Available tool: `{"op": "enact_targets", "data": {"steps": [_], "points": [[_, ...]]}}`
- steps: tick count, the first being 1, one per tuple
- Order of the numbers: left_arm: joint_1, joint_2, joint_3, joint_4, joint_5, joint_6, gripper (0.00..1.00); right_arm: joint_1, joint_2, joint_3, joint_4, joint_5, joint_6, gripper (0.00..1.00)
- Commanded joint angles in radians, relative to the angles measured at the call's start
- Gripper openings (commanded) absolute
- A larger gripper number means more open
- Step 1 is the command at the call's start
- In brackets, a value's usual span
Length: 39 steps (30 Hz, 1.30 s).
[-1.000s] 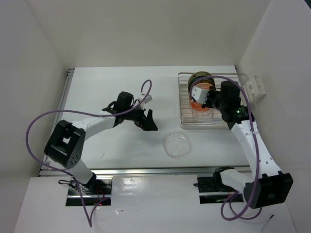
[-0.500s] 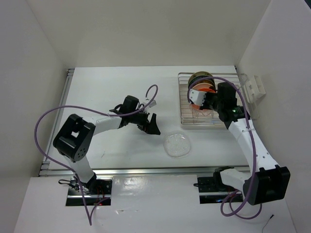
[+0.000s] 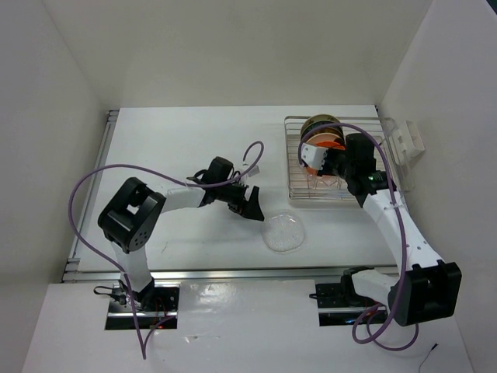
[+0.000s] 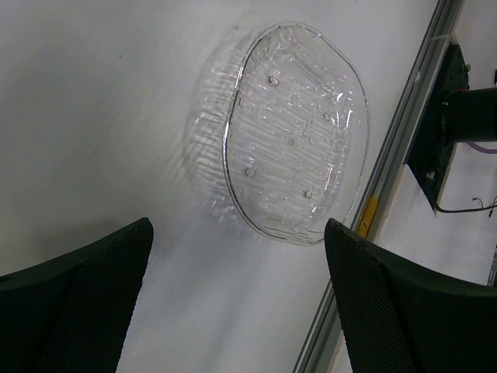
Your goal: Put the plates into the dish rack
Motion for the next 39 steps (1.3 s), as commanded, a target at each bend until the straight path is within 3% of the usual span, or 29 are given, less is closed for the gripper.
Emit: {"op": "enact_targets", "data": {"steps": [1, 7, 23, 33, 39], "points": [[-0.003, 0.026, 0.03, 0.054, 0.007, -0.018, 0.96, -0.025, 0.01, -0.033, -0.021, 0.135, -0.004, 0.0], [-0.012, 0.044, 0.05, 0.054, 0.016, -0.018, 0.96, -0.025, -0.009, -0.003, 0.071, 0.134, -0.039, 0.0], [-0.012, 0.064, 0.05, 0.073, 0.036, -0.018, 0.95, -0.025, 0.02, 0.108, -0.016, 0.063, -0.113, 0.0], [-0.012, 0.074, 0.06, 0.053, 0.058, -0.018, 0.91, -0.025, 0.02, 0.006, -0.013, 0.063, -0.113, 0.0], [-0.022, 0.084, 0.06, 0.053, 0.067, -0.018, 0.83, -0.025, 0.03, -0.04, 0.032, 0.083, -0.069, 0.0]]}}
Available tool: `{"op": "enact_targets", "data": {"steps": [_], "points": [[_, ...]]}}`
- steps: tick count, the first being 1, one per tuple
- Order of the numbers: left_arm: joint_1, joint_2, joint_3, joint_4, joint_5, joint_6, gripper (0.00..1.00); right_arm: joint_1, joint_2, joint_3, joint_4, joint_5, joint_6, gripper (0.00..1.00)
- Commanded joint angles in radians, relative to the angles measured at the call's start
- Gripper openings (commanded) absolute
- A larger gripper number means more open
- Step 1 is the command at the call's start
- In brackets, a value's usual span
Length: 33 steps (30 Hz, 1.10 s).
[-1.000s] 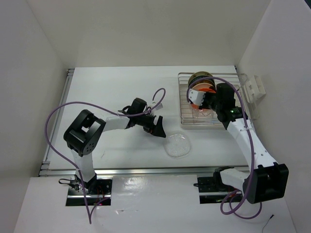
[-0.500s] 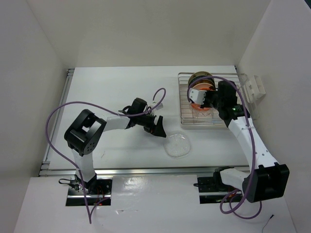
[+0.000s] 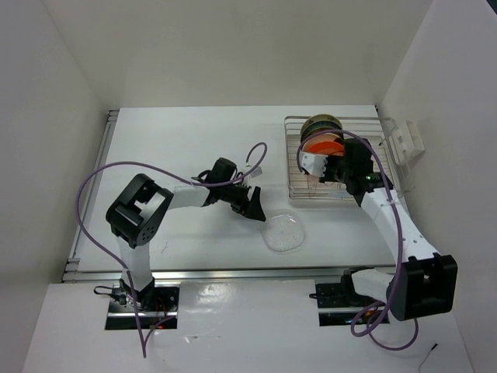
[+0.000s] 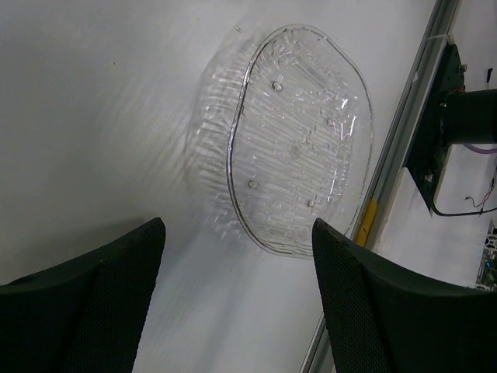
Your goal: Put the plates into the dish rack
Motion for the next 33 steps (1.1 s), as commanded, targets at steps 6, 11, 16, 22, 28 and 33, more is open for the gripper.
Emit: {"op": "enact_targets", "data": {"steps": [6, 11, 16, 22, 28, 33], "points": [[-0.029, 0.046, 0.04, 0.018, -0.031, -0.053, 0.79, -0.008, -0.03, 0.004, 0.13, 0.002, 0.238, 0.44], [-0.06, 0.057, 0.049, -0.017, -0.14, -0.121, 0.71, 0.002, -0.1, 0.073, 0.203, -0.093, 0.569, 0.66], [-0.081, 0.057, 0.031, -0.017, -0.209, -0.156, 0.6, 0.002, -0.14, 0.096, 0.31, -0.161, 0.819, 0.75], [-0.101, 0.057, 0.05, -0.063, -0.29, -0.156, 0.46, 0.002, -0.119, 0.133, 0.354, -0.161, 1.081, 0.83], [-0.133, 0.057, 0.069, -0.132, -0.35, -0.142, 0.29, 0.002, -0.07, 0.164, 0.318, -0.115, 1.237, 0.83], [-0.142, 0.037, 0.096, -0.167, -0.389, -0.109, 0.0, 0.002, -0.07, 0.164, 0.322, -0.115, 1.247, 0.83]]}}
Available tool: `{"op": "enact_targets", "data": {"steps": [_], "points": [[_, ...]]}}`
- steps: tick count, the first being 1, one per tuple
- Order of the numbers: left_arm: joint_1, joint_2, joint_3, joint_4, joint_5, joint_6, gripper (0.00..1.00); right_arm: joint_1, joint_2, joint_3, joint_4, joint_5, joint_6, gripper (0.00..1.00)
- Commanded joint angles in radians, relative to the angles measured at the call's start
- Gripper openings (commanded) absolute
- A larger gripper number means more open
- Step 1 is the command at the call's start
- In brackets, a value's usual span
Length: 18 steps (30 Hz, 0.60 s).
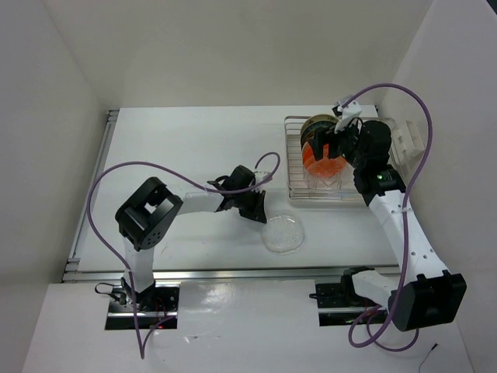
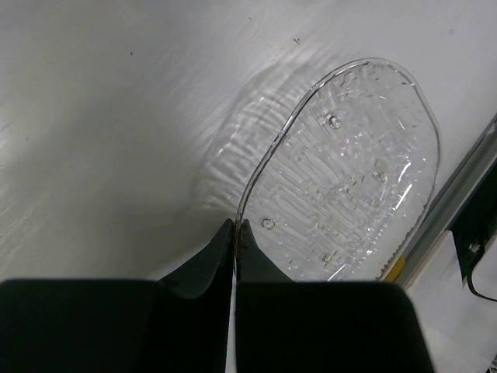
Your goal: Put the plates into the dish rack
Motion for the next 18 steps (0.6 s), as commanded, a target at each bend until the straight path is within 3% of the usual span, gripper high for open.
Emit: {"op": "enact_targets", "data": {"steps": [1, 4, 11, 18], "points": [[-0.004, -0.011, 0.028, -0.08, -0.07, 0.052, 0.0, 0.002, -0.014, 0.044, 0.053, 0.011, 0.081, 0.83], [-0.004, -0.069, 0.071, -0.167, -0.118, 0.095, 0.0, 0.002, -0.014, 0.033, 0.062, 0.011, 0.101, 0.83], [0.036, -0.321, 0.142, -0.389, -0.19, 0.262, 0.0, 0.002, 0.042, 0.033, 0.074, -0.179, 0.182, 0.83], [0.116, -0.532, 0.151, -0.42, -0.299, 0.329, 0.0, 0.031, 0.127, 0.015, 0.107, -0.383, 0.254, 0.83]]}}
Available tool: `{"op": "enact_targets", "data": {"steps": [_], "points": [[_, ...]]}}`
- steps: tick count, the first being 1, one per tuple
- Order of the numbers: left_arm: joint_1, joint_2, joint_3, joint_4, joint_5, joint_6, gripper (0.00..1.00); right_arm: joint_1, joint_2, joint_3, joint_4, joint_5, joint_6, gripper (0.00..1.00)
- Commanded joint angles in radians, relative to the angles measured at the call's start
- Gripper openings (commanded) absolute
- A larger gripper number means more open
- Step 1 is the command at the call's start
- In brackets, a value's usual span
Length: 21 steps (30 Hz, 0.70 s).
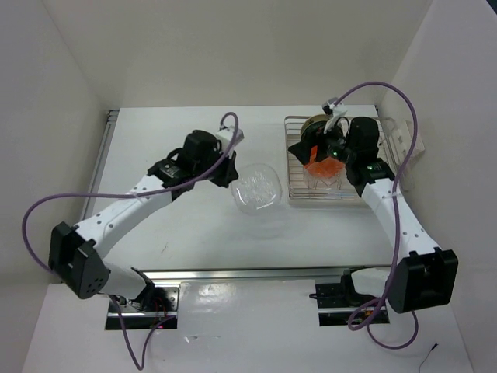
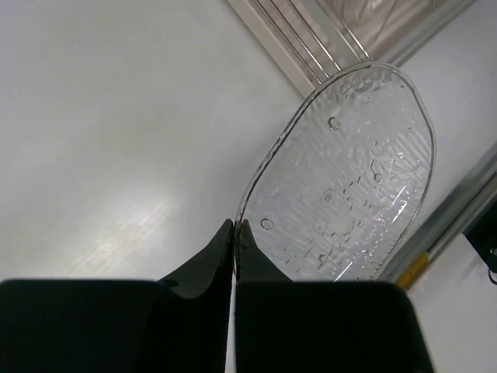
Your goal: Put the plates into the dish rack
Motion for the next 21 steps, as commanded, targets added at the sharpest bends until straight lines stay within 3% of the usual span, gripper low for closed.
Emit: {"op": "enact_targets", "data": {"steps": [1, 8, 19, 21], "points": [[0.042, -0.081, 0.035, -0.019, -0.072, 0.06, 0.0, 0.022, 0.041, 0.015, 0.07, -0.147, 0.058, 0.83], [0.08, -0.07, 0.101, -0.009, -0.063, 0.06, 0.0, 0.117, 0.102, 0.047, 0.162, -0.197, 0.107, 0.83], [0.08, -0.124, 0.104, 0.046, -0.121, 0.047, 0.0, 0.253, 0.161, 0.053, 0.116, -0.147, 0.076, 0.83], [0.08, -0.133, 0.115, 0.046, -0.121, 0.057, 0.0, 0.253, 0.161, 0.053, 0.116, -0.147, 0.064, 0.71]]}}
